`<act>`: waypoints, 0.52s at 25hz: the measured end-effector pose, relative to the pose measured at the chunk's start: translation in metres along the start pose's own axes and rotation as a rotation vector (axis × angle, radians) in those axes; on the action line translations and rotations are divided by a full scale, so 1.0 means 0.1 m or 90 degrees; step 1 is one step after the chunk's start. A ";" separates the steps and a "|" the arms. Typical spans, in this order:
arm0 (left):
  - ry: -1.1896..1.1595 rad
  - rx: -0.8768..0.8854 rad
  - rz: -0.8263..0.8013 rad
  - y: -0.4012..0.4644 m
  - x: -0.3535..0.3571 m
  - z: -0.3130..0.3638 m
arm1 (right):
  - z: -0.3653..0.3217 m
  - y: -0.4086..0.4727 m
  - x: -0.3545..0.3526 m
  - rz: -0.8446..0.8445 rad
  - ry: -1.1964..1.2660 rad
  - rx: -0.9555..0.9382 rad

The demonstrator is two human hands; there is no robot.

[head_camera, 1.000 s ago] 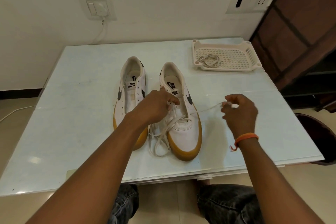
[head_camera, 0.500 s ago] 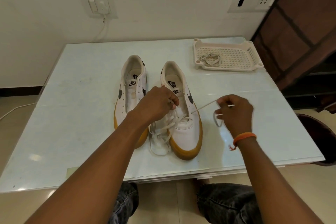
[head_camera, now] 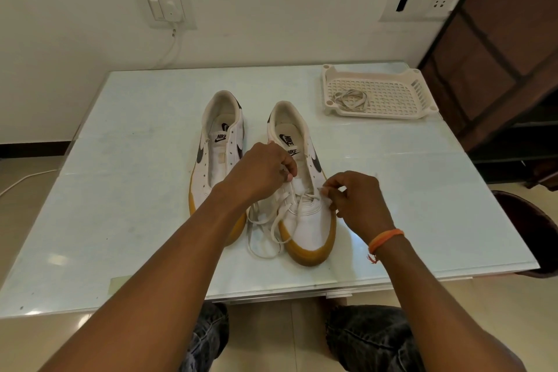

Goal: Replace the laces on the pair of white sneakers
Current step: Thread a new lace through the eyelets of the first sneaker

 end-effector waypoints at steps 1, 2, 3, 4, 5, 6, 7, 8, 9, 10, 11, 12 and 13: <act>-0.002 -0.003 -0.004 0.00 0.00 0.00 | 0.04 0.00 -0.07 0.034 0.018 0.019; -0.003 -0.004 -0.006 0.00 0.00 0.00 | 0.10 0.00 -0.19 0.089 0.053 0.049; -0.005 -0.005 -0.007 0.00 0.00 0.00 | 0.16 -0.02 -0.34 0.155 0.084 0.082; -0.008 -0.006 -0.009 0.00 -0.01 -0.01 | 0.23 -0.05 -0.49 0.225 0.102 0.114; -0.010 -0.006 -0.011 0.00 -0.01 -0.01 | 0.29 -0.08 -0.61 0.281 0.112 0.141; -0.011 -0.005 -0.012 0.00 0.00 -0.01 | 0.35 -0.10 -0.67 0.313 0.105 0.160; -0.010 -0.003 -0.013 0.00 0.00 -0.01 | 0.39 -0.11 -0.67 0.320 0.096 0.164; -0.008 -0.001 -0.013 0.00 0.00 0.00 | 0.36 -0.10 -0.63 0.299 0.084 0.150; -0.007 0.000 -0.011 0.00 0.00 0.00 | 0.30 -0.07 -0.53 0.250 0.075 0.106; -0.007 0.000 -0.010 0.00 0.00 0.00 | 0.20 -0.03 -0.38 0.174 0.058 0.044; -0.005 -0.001 -0.009 0.00 0.00 0.00 | 0.10 -0.01 -0.22 0.093 0.029 -0.014; -0.004 -0.001 -0.008 0.00 0.00 0.01 | 0.00 -0.01 -0.09 0.027 -0.006 -0.055; -0.002 -0.002 -0.009 0.00 0.00 0.01 | -0.08 -0.02 0.00 -0.009 -0.039 -0.078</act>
Point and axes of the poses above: each hand's wrist, its own y-axis towards the middle knuckle, its own x-axis out of the palm, z = x × y, the point moved 7 cm from there along y, towards the middle knuckle, and after that the axes turned 12 degrees about -x, right-handed, at the moved point
